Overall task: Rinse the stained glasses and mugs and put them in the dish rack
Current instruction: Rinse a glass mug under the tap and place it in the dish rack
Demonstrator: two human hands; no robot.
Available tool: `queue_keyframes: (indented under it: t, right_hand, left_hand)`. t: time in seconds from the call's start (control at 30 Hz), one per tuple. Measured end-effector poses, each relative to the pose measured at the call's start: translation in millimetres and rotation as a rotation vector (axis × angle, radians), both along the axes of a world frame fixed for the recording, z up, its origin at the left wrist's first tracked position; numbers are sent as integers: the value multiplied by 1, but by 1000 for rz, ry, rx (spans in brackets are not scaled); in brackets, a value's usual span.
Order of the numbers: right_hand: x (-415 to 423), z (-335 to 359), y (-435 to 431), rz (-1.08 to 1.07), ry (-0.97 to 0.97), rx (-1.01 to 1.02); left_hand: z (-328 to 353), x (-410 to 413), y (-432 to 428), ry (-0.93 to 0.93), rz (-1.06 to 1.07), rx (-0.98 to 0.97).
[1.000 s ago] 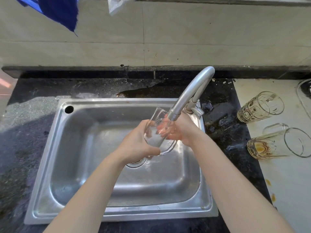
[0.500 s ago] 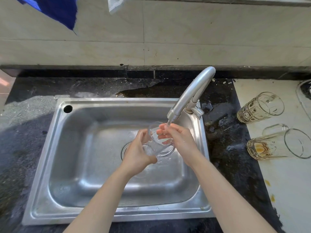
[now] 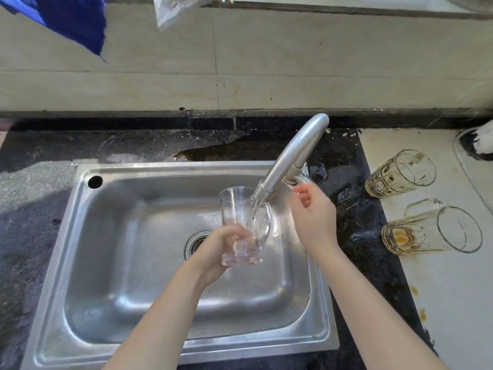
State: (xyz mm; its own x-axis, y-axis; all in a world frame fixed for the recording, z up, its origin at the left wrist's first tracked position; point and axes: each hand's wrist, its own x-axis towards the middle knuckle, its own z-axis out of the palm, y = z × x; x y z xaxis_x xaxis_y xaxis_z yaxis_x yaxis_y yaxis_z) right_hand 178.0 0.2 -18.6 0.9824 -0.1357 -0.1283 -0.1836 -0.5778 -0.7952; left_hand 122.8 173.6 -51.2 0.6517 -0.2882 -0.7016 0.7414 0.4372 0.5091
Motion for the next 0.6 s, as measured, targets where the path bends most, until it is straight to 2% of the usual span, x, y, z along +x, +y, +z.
queue_keyframes:
  t: [0.1,0.2,0.27,0.37,0.43,0.6]
  right_hand:
    - [19,-1,-11,-4,-68,-229]
    - [38,-9,-20,132,110,-445]
    - [45,-13,-21,214,180,-516]
    - [50,-15,-21,254,118,-591]
    - [51,-16,-23,261,67,-631]
    - [54,-17,-28,314,14,-693]
  left_hand:
    - [12,14,-12,135,196,-153]
    - [19,25,-27,202,435,-274]
    - [21,31,-36,216,539,-339]
    - [17,35,-44,257,667,-490]
    - [11,33,-44,242,693,-596]
    - [1,11,-35,173,541,-739]
